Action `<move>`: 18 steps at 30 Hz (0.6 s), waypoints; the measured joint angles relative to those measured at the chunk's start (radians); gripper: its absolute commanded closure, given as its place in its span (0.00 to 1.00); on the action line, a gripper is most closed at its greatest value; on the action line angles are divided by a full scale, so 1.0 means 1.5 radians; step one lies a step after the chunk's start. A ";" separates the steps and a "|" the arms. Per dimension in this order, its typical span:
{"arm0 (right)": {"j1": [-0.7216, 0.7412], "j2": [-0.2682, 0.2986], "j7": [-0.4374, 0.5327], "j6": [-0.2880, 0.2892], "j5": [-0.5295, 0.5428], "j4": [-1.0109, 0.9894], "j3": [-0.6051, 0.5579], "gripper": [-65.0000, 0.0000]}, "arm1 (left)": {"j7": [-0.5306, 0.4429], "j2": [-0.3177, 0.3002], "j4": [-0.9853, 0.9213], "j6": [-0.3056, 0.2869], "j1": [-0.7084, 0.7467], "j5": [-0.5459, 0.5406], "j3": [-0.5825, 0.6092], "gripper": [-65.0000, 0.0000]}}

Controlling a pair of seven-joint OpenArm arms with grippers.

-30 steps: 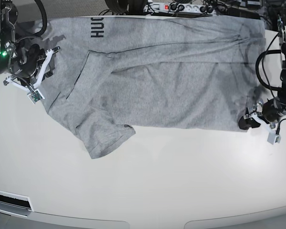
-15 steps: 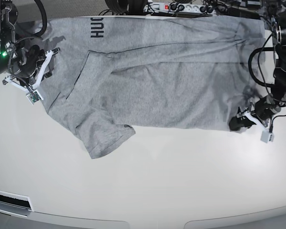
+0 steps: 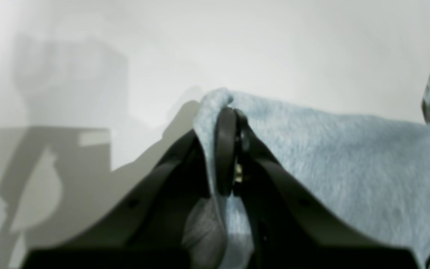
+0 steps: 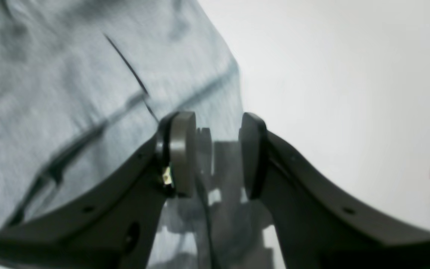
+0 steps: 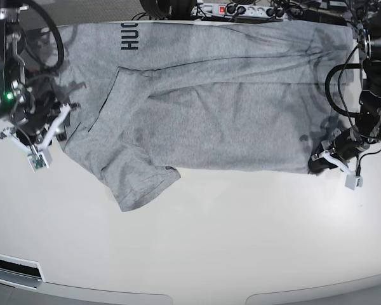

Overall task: Layout the t-shirt on the table in an organized manner, then fold the t-shirt properly
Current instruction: 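Move the right gripper to the sleeve edge and grasp it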

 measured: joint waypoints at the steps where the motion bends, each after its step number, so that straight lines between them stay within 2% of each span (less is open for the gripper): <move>1: 0.026 -0.003 0.000 0.011 0.014 -0.037 -0.001 0.64 | 0.000 0.000 0.001 0.009 -0.001 0.001 0.000 1.00; 4: 0.117 -0.011 -0.003 0.027 0.038 -0.170 0.000 0.64 | -0.003 -0.002 0.003 0.051 -0.005 0.023 0.000 1.00; 6: 0.181 -0.010 -0.003 0.048 0.080 -0.258 0.002 0.62 | -0.006 -0.002 0.003 0.064 -0.007 0.040 0.000 1.00; 12: 0.327 -0.010 -0.020 0.146 0.229 -0.514 0.002 0.62 | -0.010 -0.003 0.004 0.060 -0.007 0.059 0.000 1.00; 15: 0.376 -0.011 -0.021 0.181 0.255 -0.613 0.002 0.62 | -0.017 -0.003 0.003 0.045 -0.007 0.063 0.000 1.00; 18: 0.397 -0.011 -0.018 0.191 0.258 -0.658 0.002 0.62 | -0.017 -0.004 0.003 0.036 -0.007 0.064 0.000 1.00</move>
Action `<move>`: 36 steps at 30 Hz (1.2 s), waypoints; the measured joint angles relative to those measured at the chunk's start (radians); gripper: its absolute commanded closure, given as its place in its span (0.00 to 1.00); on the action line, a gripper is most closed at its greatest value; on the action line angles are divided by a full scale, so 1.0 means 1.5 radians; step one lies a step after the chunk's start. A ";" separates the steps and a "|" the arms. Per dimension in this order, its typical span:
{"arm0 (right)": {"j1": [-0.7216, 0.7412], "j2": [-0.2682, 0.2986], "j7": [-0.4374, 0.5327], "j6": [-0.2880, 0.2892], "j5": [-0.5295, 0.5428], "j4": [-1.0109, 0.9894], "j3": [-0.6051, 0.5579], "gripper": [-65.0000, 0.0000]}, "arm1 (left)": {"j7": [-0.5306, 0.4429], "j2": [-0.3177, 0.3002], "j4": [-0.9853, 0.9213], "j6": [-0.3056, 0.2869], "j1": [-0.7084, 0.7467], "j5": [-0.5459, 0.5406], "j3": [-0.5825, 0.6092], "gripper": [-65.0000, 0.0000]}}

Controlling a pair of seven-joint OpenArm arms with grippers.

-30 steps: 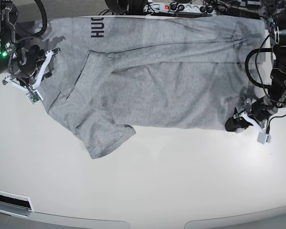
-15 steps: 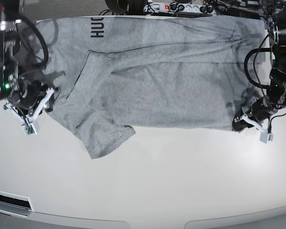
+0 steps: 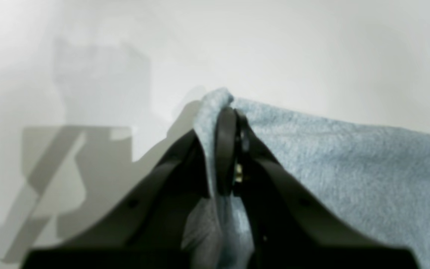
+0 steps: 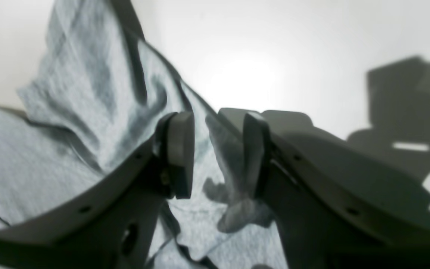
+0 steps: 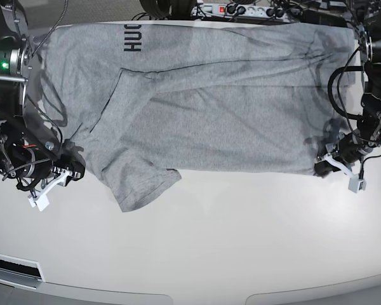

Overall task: Layout the t-shirt on the table in an organized manner, then fold the t-shirt properly
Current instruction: 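Move the right gripper to the sleeve edge and grasp it, then lift the shirt edge with both grippers and fold it over the body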

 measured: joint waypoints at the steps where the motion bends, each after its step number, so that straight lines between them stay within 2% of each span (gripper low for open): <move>1: 0.000 -0.001 0.000 0.005 0.000 -0.007 0.000 0.62 | 0.000 0.000 0.000 -0.001 0.000 -0.001 0.000 1.00; 10: -0.027 -0.050 0.031 0.040 -0.028 -0.007 0.001 0.62 | 0.007 0.000 0.000 -0.001 0.002 -0.025 0.000 1.00; 14: -0.034 -0.052 0.055 0.041 -0.029 -0.007 0.001 0.64 | 0.009 0.000 0.000 -0.001 0.002 -0.024 0.000 1.00; 15: -0.033 -0.051 0.066 0.040 -0.035 -0.007 0.001 0.69 | 0.009 0.000 0.000 -0.001 0.002 -0.024 0.000 1.00; 17: -0.033 -0.050 0.093 0.045 -0.038 -0.008 0.001 0.91 | 0.009 0.000 0.000 -0.001 0.002 -0.024 0.000 1.00; 18: -0.034 -0.049 0.108 0.063 -0.041 -0.008 0.001 1.00 | 0.009 0.000 0.000 -0.001 0.002 -0.024 0.000 1.00; 20: -0.034 -0.045 0.121 0.082 -0.041 -0.007 0.001 1.00 | 0.009 0.000 0.000 -0.001 0.002 -0.024 0.000 1.00; 22: -0.028 -0.044 0.132 0.082 -0.041 -0.005 0.001 1.00 | 0.015 -0.002 0.000 -0.009 -0.001 -0.025 0.000 1.00; 24: -0.010 -0.043 0.132 0.082 -0.043 -0.004 0.001 1.00 | 0.044 -0.009 -0.001 -0.050 -0.010 -0.020 0.000 1.00; 26: 0.013 -0.040 0.131 0.084 -0.043 -0.004 0.001 1.00 | 0.050 -0.019 -0.003 -0.070 -0.018 -0.018 0.001 1.00; 28: 0.036 -0.038 0.134 0.085 -0.043 -0.002 0.001 1.00 | 0.052 -0.032 -0.005 -0.071 -0.030 -0.021 0.003 1.00; 31: 0.069 -0.038 0.132 0.084 -0.101 -0.002 0.001 1.00 | 0.055 -0.053 -0.007 -0.066 -0.066 -0.019 0.003 1.00; 34: 0.102 -0.038 0.130 0.085 -0.123 -0.002 0.001 1.00 | 0.049 -0.058 -0.005 -0.069 -0.112 -0.024 0.003 1.00; 36: 0.124 -0.038 0.107 0.093 -0.123 -0.002 0.001 1.00 | 0.046 -0.057 -0.004 -0.080 -0.132 -0.025 0.003 1.00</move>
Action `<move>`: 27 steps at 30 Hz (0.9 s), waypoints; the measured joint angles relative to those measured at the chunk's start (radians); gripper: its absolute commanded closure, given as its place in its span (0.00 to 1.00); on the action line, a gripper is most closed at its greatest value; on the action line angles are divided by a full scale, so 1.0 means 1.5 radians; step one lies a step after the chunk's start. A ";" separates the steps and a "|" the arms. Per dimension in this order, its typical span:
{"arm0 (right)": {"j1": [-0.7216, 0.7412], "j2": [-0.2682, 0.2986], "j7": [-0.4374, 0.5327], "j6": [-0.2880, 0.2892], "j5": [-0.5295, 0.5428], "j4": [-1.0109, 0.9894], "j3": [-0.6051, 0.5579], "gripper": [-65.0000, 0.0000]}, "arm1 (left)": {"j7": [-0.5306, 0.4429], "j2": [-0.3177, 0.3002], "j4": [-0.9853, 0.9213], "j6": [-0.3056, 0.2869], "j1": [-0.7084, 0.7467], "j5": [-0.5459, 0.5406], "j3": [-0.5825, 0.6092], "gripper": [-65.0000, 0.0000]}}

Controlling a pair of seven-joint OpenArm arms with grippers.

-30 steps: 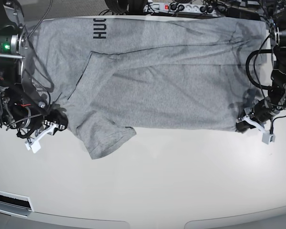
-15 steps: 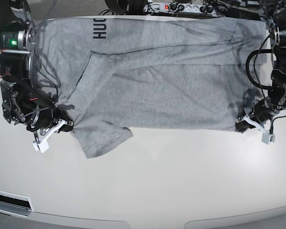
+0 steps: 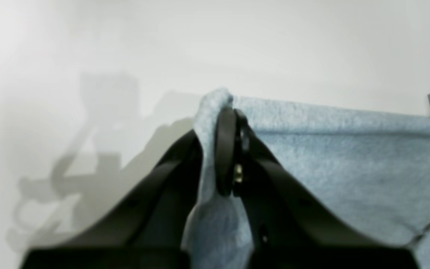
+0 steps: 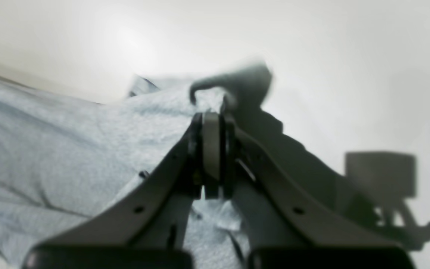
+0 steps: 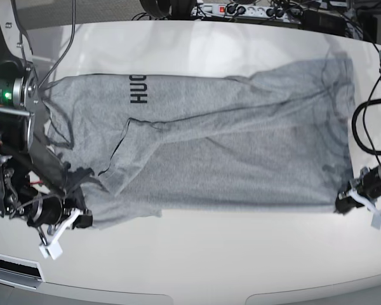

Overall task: Layout the t-shirt on the table in an organized manner, then fold the t-shirt properly
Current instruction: 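Lift the shirt edge with both grippers and fold it over the body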

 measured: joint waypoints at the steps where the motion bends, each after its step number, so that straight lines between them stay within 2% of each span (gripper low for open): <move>1: 0.009 0.001 -0.012 0.004 0.002 0.000 0.000 1.00 | 0.001 0.002 0.000 -0.014 -0.006 0.001 0.000 1.00; 4: 0.018 0.004 -0.058 0.004 0.021 0.001 0.000 1.00 | 0.004 0.004 0.000 -0.061 -0.006 0.001 0.000 1.00; 10: 0.004 0.002 -0.196 0.004 0.085 0.048 0.000 1.00 | 0.116 -0.001 0.000 -0.059 0.001 -0.069 0.000 1.00; 14: -0.035 0.002 -0.251 0.004 0.123 0.121 0.000 1.00 | 0.187 -0.011 0.000 -0.060 0.005 -0.104 0.000 1.00; 20: -0.130 0.010 -0.269 0.004 0.122 0.235 -0.001 1.00 | 0.200 -0.031 0.000 -0.059 0.030 -0.121 0.002 1.00; 22: -0.155 0.019 -0.270 0.004 0.122 0.281 -0.001 1.00 | 0.208 -0.037 0.000 -0.060 0.044 -0.164 0.035 1.00; 25: -0.185 0.032 -0.269 0.004 0.124 0.354 -0.001 1.00 | 0.215 -0.043 0.000 -0.060 0.052 -0.173 0.103 1.00; 27: -0.204 0.039 -0.270 -0.013 0.125 0.398 -0.001 1.00 | 0.216 -0.050 0.001 -0.059 0.052 -0.195 0.139 1.00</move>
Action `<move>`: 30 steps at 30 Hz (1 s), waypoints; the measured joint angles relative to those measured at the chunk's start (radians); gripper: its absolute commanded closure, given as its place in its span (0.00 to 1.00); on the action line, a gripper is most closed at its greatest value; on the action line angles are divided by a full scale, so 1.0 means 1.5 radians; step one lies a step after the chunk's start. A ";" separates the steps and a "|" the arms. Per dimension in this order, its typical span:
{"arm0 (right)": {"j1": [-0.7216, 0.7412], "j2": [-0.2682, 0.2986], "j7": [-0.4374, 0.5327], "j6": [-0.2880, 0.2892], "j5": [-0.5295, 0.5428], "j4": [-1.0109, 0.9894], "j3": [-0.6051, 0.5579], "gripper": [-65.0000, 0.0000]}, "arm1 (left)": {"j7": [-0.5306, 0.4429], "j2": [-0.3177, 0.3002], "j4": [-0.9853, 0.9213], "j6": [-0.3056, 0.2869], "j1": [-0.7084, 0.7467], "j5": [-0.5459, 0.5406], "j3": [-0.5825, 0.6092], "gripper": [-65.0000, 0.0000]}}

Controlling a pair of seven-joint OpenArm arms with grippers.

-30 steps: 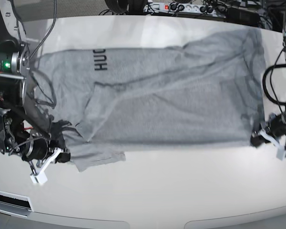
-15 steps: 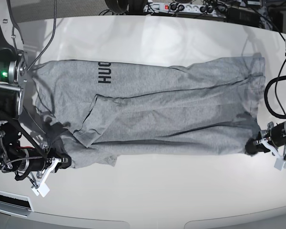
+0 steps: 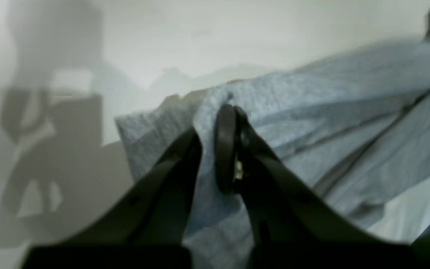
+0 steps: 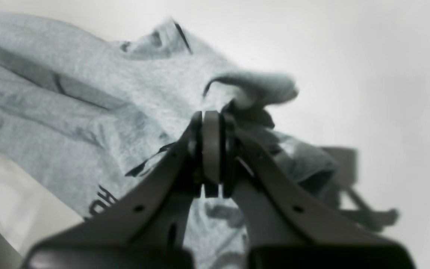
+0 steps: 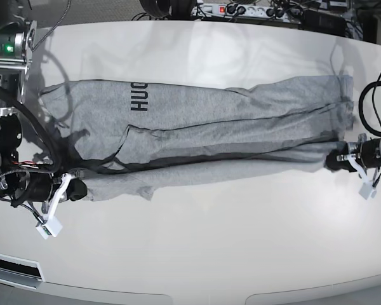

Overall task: Layout the t-shirt on the table in an organized manner, then fold the t-shirt properly
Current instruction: 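Lift the shirt edge with both grippers and fold it over the body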

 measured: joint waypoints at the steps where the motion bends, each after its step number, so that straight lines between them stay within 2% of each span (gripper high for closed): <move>1: -0.008 0.004 -0.006 -0.001 0.005 0.018 0.000 1.00 | -0.001 -0.004 0.006 0.000 0.000 -0.012 0.012 1.00; 6: -0.036 0.018 -0.060 -0.001 0.052 0.055 0.000 1.00 | -0.002 -0.021 0.044 0.000 -0.002 -0.020 0.028 1.00; 12: -0.070 0.017 -0.060 0.006 0.031 0.055 0.000 1.00 | 0.062 -0.062 0.105 0.000 -0.002 -0.068 0.028 1.00; 15: -0.084 0.017 -0.061 0.006 0.030 0.055 0.000 1.00 | 0.065 -0.079 0.127 -0.001 -0.002 -0.073 0.028 1.00; 21: -0.101 0.017 -0.060 0.007 0.032 0.055 0.000 1.00 | 0.080 -0.078 0.128 -0.001 0.026 -0.106 0.029 1.00; 30: -0.108 0.017 -0.061 0.017 0.032 0.055 0.000 1.00 | 0.079 -0.061 0.126 0.000 0.089 -0.100 0.029 1.00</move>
